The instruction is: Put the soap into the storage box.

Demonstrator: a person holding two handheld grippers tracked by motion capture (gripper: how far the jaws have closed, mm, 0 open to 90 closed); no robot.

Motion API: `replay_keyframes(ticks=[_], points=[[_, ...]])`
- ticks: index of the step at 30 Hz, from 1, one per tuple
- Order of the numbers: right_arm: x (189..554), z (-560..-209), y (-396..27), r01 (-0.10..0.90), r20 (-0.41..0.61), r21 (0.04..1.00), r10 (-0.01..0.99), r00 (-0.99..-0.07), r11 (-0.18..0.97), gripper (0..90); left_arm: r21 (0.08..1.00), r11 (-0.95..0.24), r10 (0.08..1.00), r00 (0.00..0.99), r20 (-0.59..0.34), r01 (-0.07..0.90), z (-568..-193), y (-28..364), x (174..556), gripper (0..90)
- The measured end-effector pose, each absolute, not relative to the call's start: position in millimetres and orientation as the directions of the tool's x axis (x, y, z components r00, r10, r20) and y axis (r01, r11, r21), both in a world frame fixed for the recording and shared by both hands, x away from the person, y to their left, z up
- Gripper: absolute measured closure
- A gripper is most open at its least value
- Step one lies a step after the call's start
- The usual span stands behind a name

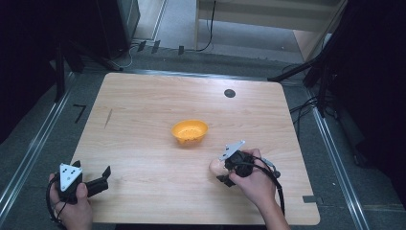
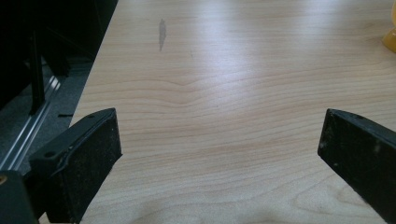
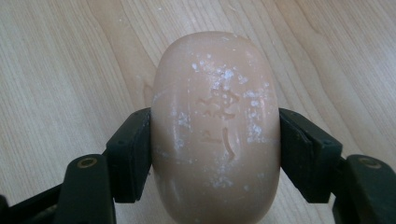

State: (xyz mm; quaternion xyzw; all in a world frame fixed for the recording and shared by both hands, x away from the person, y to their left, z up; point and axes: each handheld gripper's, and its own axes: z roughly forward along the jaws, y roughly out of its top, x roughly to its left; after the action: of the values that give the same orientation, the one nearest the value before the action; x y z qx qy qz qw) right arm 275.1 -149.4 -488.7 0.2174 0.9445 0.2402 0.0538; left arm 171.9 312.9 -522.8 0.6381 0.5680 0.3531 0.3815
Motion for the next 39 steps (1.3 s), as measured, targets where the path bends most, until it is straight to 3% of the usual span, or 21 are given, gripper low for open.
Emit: replay_keyframes(ticks=[39], points=[[299,-458,-143,0.304,-0.036,0.488,0.367,-0.929,0.818,33.5,0.887,-0.065,0.994,0.105,0.018,0.456,-523,313,172,0.0]])
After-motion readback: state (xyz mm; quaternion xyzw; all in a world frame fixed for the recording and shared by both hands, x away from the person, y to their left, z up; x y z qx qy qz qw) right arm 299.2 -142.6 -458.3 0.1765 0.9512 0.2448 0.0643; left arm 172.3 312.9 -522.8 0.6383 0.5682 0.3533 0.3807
